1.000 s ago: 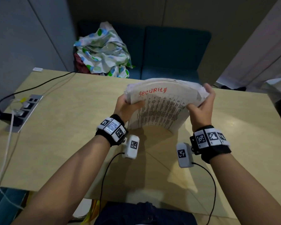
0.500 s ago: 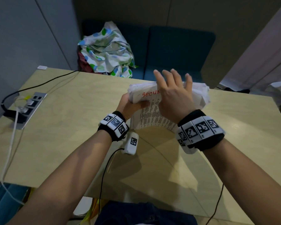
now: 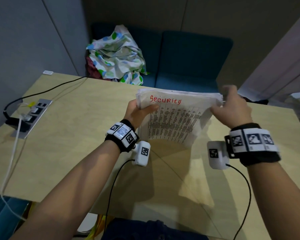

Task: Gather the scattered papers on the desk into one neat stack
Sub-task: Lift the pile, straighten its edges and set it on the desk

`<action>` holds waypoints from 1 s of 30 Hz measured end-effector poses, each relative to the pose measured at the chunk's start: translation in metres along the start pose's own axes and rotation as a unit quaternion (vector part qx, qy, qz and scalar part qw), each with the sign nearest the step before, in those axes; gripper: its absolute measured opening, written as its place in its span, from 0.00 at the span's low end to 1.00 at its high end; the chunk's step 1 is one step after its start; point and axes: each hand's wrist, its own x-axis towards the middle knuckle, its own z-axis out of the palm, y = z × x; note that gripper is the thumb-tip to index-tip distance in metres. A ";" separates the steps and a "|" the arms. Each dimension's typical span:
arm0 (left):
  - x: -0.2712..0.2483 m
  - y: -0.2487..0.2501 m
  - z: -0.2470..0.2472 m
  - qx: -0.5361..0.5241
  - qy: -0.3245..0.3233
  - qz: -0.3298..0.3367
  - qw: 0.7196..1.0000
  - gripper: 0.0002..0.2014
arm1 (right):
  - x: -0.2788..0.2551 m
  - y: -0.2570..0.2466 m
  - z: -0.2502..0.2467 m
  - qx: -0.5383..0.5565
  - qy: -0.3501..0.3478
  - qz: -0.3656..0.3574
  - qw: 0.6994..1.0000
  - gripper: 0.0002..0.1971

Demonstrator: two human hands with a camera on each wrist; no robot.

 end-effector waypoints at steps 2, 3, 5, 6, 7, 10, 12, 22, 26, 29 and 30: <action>-0.002 0.002 0.000 -0.003 -0.022 0.004 1.000 0.12 | 0.008 0.023 0.013 0.224 -0.075 0.021 0.972 0.29; -0.003 0.002 0.001 -0.004 -0.035 0.008 0.999 0.12 | 0.009 0.031 0.024 0.320 -0.096 0.034 0.942 0.29; -0.003 0.004 0.005 -0.003 -0.057 0.015 0.998 0.16 | 0.006 0.043 0.050 0.452 -0.108 0.060 0.883 0.30; -0.005 0.004 0.007 -0.006 -0.062 0.020 0.998 0.19 | 0.002 0.045 0.061 0.488 -0.102 0.075 0.863 0.30; -0.005 0.004 0.010 -0.011 -0.063 0.026 0.998 0.22 | -0.004 0.044 0.069 0.513 -0.091 0.083 0.850 0.29; -0.009 0.004 0.018 -0.007 -0.030 0.047 0.998 0.25 | -0.017 0.033 0.085 0.539 -0.070 0.062 0.837 0.18; -0.007 0.004 0.021 0.002 0.016 0.053 0.998 0.21 | -0.020 0.025 0.087 0.536 -0.046 0.049 0.841 0.11; -0.019 -0.031 0.018 0.012 0.066 0.013 0.998 0.23 | -0.029 0.047 0.103 0.469 0.000 0.107 0.877 0.23; -0.020 -0.056 0.021 0.082 0.050 -0.034 0.995 0.24 | -0.030 0.046 0.116 0.417 0.004 0.119 0.901 0.21; -0.018 -0.056 0.032 0.075 0.064 -0.032 0.995 0.21 | -0.029 0.039 0.124 0.375 0.016 0.097 0.922 0.18; -0.017 -0.056 0.035 0.072 0.070 -0.026 0.995 0.21 | -0.029 0.037 0.126 0.369 0.024 0.102 0.924 0.16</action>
